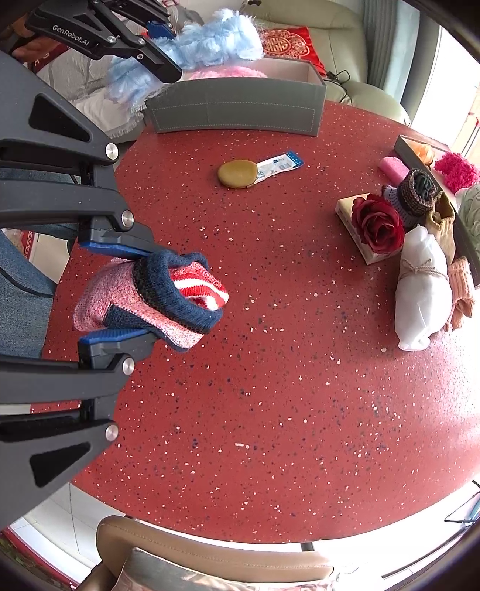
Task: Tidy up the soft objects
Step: 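Lift the blue duster and striped sock and hold them above the table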
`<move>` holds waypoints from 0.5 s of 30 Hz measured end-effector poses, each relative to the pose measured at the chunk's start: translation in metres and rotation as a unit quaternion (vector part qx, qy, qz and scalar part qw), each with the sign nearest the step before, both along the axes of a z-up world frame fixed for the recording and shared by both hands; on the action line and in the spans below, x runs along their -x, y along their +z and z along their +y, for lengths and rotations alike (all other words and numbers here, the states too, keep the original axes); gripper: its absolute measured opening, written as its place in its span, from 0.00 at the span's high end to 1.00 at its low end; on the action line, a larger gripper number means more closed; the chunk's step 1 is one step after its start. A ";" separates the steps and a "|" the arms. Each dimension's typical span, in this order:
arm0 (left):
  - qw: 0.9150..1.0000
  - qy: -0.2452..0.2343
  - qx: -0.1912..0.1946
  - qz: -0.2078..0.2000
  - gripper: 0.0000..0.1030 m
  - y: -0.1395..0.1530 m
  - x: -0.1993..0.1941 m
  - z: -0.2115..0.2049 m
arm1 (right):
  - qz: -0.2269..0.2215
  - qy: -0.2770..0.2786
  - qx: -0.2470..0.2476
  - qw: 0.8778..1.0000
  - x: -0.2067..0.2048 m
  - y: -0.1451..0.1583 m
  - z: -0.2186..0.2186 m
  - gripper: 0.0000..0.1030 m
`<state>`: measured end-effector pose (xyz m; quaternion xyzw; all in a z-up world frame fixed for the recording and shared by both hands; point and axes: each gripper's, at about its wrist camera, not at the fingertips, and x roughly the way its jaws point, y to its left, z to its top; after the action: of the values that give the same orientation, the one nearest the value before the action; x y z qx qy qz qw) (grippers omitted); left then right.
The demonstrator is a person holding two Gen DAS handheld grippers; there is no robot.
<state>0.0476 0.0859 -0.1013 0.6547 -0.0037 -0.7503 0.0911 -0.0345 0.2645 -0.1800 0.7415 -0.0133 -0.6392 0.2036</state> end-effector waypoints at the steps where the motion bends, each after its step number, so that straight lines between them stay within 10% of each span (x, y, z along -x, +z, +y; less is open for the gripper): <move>1: 1.000 -0.001 0.000 -0.001 0.63 0.000 0.000 0.001 | 0.000 -0.001 0.000 1.000 0.000 0.000 0.001 0.66; 15: 1.000 0.000 -0.014 0.000 0.63 -0.006 -0.003 -0.001 | -0.003 -0.008 -0.009 1.000 0.004 -0.004 0.009 0.66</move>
<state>0.0507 0.0852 -0.1077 0.6559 0.0072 -0.7504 0.0817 -0.0384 0.2732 -0.1843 0.7448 -0.0144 -0.6389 0.1917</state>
